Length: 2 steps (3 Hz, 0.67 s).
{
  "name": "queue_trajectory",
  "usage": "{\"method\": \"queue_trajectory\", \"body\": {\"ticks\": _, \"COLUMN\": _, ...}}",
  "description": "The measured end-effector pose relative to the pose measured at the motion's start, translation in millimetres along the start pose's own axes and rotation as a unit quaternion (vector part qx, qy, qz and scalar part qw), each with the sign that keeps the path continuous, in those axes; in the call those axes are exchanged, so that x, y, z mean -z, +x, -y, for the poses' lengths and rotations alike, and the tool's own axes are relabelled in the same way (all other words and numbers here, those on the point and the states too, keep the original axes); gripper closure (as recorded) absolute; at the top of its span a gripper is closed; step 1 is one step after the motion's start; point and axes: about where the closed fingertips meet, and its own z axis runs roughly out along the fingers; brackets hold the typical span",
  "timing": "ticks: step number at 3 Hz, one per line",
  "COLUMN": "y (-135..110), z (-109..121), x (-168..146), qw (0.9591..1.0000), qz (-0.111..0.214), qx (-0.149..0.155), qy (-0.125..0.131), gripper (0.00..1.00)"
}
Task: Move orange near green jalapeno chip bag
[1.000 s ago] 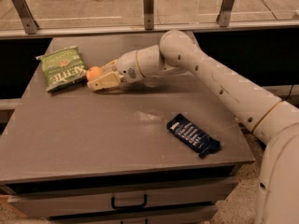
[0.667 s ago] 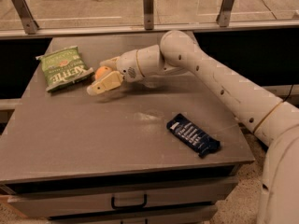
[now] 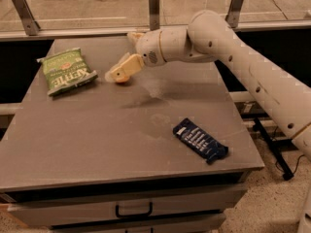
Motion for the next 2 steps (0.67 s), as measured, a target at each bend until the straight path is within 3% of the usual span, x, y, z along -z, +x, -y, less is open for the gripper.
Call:
{"method": "queue_trajectory", "body": {"ticks": 1, "y": -45, "z": 28, "x": 65, "qw": 0.9966, "qz": 0.003, "qx": 0.050, "qy": 0.065, "gripper": 0.00}}
{"method": "queue_trajectory", "body": {"ticks": 2, "y": -67, "z": 39, "x": 97, "qw": 0.9925, "qz": 0.000, "qx": 0.076, "qy": 0.096, "gripper": 0.00}}
